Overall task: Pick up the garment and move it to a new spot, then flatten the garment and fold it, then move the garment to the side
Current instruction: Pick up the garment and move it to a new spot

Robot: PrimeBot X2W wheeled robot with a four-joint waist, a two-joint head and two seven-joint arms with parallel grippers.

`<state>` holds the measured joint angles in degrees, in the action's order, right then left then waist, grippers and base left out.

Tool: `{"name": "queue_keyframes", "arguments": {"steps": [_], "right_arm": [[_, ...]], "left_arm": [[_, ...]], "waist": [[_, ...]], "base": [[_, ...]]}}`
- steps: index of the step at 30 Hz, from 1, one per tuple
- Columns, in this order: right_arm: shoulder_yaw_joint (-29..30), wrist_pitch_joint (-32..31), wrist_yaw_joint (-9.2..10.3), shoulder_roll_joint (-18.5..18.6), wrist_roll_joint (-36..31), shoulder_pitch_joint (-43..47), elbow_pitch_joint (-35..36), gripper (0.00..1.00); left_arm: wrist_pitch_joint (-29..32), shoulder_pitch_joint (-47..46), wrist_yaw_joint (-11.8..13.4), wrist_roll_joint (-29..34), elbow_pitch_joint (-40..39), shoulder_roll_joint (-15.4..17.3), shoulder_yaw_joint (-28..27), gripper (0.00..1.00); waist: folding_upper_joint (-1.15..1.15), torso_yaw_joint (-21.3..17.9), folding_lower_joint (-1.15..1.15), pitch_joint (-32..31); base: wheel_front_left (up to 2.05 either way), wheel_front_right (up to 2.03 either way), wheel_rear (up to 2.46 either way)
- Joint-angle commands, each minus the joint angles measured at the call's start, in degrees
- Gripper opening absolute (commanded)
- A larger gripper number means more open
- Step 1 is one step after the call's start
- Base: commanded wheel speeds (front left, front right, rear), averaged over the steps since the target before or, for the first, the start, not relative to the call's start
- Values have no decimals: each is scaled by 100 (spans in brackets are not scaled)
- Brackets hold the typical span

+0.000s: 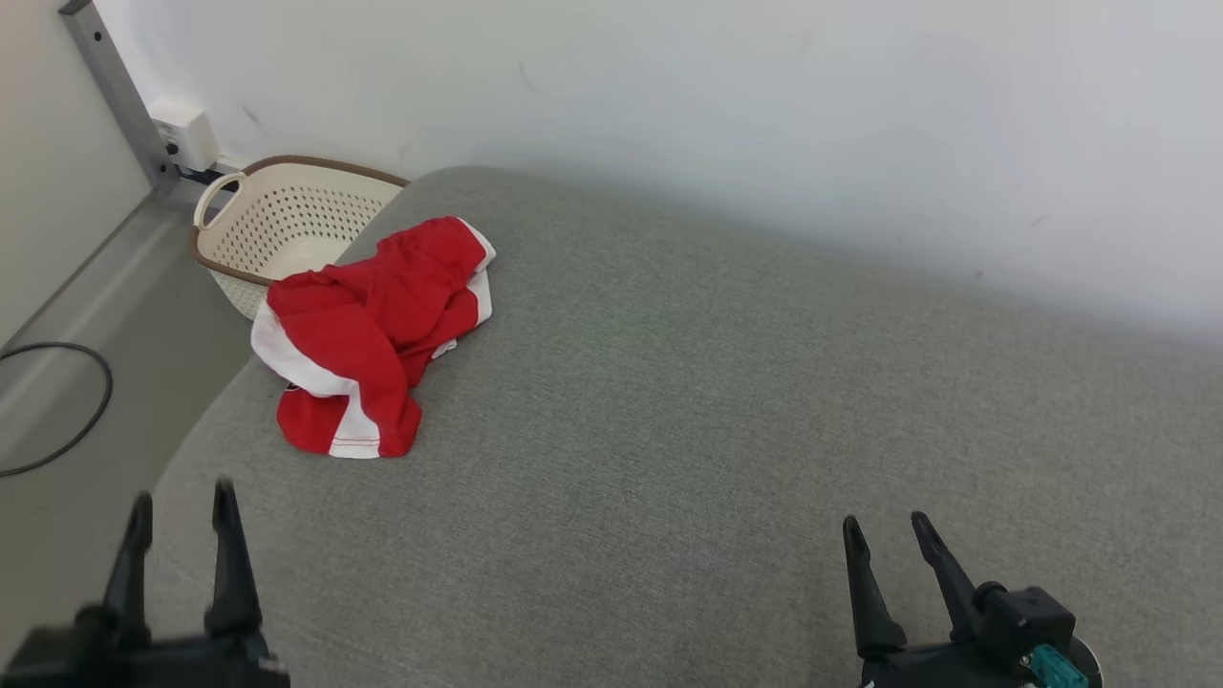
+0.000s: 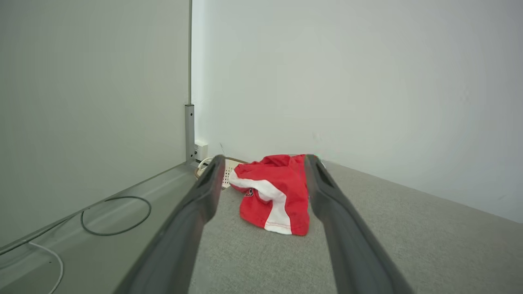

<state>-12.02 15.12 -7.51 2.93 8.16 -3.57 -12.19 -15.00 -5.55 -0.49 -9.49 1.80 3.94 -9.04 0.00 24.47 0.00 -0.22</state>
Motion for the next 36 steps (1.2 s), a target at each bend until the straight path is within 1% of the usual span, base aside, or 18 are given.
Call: {"name": "queue_keyframes", "arguments": {"steps": [1,6,7,10,15,21,24,30,33,36], "right_arm": [[-23,6,5,-4,-71,-112,-15,100],[-172,6,5,13,-169,-413,31,100],[-172,6,5,13,-169,-413,31,100],[-279,6,5,17,-247,-682,113,100],[-472,6,5,6,-250,-1042,261,100],[-451,6,5,-2,-272,-1238,349,100],[-464,6,5,-2,-275,-1292,385,100],[-511,5,5,-3,-284,-1391,505,100],[-523,6,5,-4,-306,-1459,560,100],[-538,6,5,-4,-309,-1461,591,100]], "left_arm": [[-22,-416,-95,-81,66,83,30,100],[36,-1484,-176,-316,486,245,-71,100],[36,-1484,-176,-316,486,245,-71,100],[43,-2083,-191,-492,801,398,-205,100],[112,-2992,-246,-656,1427,761,-377,100],[234,-4030,-323,-765,2131,1233,-456,100],[290,-4420,-338,-815,2528,1453,-527,100],[373,-4845,-354,-787,3427,1876,-577,100],[441,-4986,-372,-770,3933,2056,-569,100],[461,-5123,-347,-738,4353,2164,-536,100]], "waist": [[0,-131,0,130],[0,-476,0,431],[0,-476,0,431],[0,-778,0,677],[0,-1231,0,1059],[0,-1635,0,1420],[0,-1830,0,1575],[0,-2173,0,1827],[0,-2298,0,1923],[0,-2383,0,1974]], "base": [[0,0,0],[0,0,0],[0,0,0],[0,0,0],[0,0,0],[0,0,0],[0,0,0],[0,0,0],[0,0,0],[0,0,0]]}}
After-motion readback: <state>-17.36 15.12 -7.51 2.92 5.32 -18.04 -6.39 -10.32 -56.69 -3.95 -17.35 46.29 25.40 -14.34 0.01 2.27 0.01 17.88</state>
